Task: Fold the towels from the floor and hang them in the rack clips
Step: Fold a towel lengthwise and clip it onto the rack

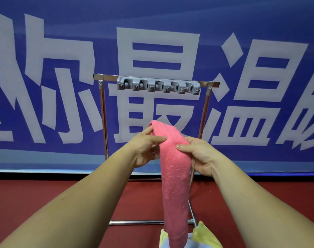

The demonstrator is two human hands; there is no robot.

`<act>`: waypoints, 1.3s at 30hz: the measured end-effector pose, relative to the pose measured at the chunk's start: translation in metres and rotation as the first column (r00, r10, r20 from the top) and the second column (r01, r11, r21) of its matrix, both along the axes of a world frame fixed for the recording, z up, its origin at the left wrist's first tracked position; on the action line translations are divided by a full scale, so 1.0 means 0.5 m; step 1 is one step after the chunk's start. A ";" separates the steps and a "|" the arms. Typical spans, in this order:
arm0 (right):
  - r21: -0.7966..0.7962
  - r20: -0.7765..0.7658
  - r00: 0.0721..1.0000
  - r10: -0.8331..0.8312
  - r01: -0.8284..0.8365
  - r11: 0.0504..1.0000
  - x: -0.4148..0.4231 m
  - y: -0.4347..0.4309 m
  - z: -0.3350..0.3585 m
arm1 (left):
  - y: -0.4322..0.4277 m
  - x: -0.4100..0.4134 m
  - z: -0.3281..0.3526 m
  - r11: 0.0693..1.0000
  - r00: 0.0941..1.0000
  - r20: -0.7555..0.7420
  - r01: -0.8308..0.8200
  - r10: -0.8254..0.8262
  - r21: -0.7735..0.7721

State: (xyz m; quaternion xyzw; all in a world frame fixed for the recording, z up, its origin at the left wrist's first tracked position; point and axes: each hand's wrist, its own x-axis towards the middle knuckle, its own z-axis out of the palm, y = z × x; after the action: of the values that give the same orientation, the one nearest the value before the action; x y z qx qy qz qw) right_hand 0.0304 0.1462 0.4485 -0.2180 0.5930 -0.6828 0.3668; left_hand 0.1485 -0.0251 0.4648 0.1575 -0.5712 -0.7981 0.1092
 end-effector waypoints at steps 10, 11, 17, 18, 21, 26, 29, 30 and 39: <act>0.019 0.019 1.000 0.001 -0.001 1.000 -0.001 0.025 0.020 | 0.011 0.023 -0.017 0.993 0.992 0.054 0.113 -0.115 0.038; 0.021 0.027 1.000 0.012 -0.013 1.000 0.002 0.026 0.023 | 0.012 0.020 -0.015 0.993 0.992 0.057 0.112 -0.113 0.024; -0.026 0.063 0.997 -0.036 0.037 0.999 0.015 0.028 0.030 | 0.018 0.011 -0.003 0.993 0.993 0.008 0.118 -0.118 0.012; -0.040 0.065 0.997 -0.047 0.050 0.998 0.014 0.027 0.029 | 0.020 0.012 -0.002 0.993 0.993 0.005 0.116 -0.116 0.018; -0.049 0.058 0.993 -0.102 0.105 0.993 0.011 0.025 0.030 | 0.020 0.010 -0.010 0.995 0.995 0.026 0.092 -0.093 0.037; -0.067 0.074 0.992 -0.106 0.111 0.992 0.005 0.018 0.042 | 0.023 0.003 -0.019 0.989 0.999 -0.005 0.035 -0.034 0.147; -0.076 0.085 0.991 -0.108 0.114 0.991 -0.004 0.013 0.045 | 0.030 0.008 -0.022 0.989 0.984 0.137 0.101 -0.115 0.107; -0.074 0.086 0.990 -0.109 0.116 0.991 -0.006 0.011 0.045 | 0.030 0.008 -0.028 0.991 0.969 0.209 0.131 -0.134 0.025; 0.027 0.100 0.962 -0.254 0.252 0.967 -0.002 0.007 0.050 | 0.033 -0.003 -0.020 0.984 0.985 0.137 0.127 -0.110 -0.122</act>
State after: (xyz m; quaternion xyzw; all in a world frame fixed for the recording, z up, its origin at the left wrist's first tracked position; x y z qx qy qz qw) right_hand 0.0296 0.1497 0.4737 -0.1025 0.6013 -0.7301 0.3081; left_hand 0.1472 -0.0087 0.4549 0.1672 -0.6362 -0.7524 0.0342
